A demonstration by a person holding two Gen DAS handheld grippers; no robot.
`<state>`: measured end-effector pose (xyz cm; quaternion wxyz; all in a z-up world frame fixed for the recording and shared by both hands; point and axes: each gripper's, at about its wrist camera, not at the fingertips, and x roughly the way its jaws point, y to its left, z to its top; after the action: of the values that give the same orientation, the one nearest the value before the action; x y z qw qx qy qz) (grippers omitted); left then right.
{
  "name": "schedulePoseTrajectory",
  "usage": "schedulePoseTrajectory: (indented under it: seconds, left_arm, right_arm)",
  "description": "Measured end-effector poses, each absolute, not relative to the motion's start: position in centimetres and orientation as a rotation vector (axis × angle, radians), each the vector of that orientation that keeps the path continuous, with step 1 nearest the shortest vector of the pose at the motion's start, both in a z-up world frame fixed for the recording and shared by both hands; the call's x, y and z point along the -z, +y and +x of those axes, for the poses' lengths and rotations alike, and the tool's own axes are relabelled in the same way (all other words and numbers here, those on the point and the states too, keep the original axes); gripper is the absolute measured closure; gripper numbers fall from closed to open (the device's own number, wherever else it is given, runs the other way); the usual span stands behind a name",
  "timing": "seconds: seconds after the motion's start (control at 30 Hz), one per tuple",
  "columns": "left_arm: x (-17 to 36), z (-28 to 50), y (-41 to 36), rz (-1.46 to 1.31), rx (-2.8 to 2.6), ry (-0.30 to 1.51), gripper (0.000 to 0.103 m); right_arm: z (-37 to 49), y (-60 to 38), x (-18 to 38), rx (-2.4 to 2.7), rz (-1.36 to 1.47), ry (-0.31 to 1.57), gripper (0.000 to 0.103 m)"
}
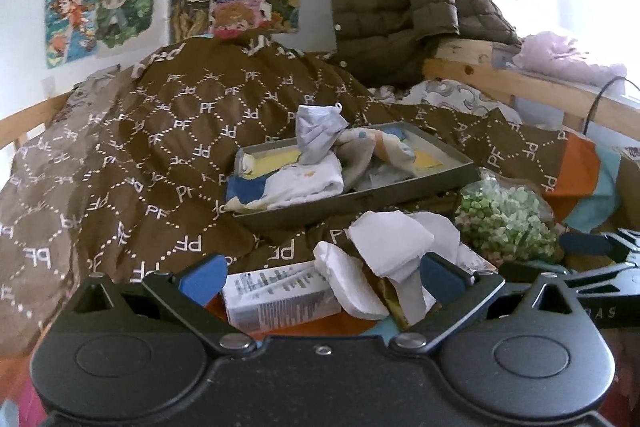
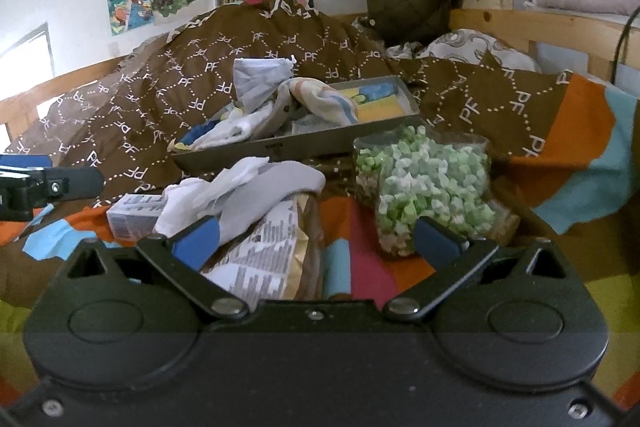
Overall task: Organize soft objects
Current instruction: 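Lower the left gripper onto the white cloth while the right gripper approaches the grey cloth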
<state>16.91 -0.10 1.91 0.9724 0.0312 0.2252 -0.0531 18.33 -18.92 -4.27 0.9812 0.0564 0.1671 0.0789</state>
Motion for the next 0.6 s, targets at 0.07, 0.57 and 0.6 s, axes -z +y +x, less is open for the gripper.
schedulePoseTrajectory:
  seconds: [0.07,0.57,0.6]
  left_arm:
    - [-2.0,17.6,0.3,0.079,0.128,0.465,0.001]
    - [-2.1,23.3,2.3,0.244,0.261,0.581,0.001]
    - [-1.9,23.8,2.2,0.239,0.278,0.586,0.001]
  right_arm:
    - [19.3,-18.7,4.0,-0.186,0.093,0.333,0.001]
    - [28.9,-18.0,2.4,-0.405,0.035,0.345,0.001]
    - [28.9,-18.2,2.6,-0.405,0.019,0.350,0.001]
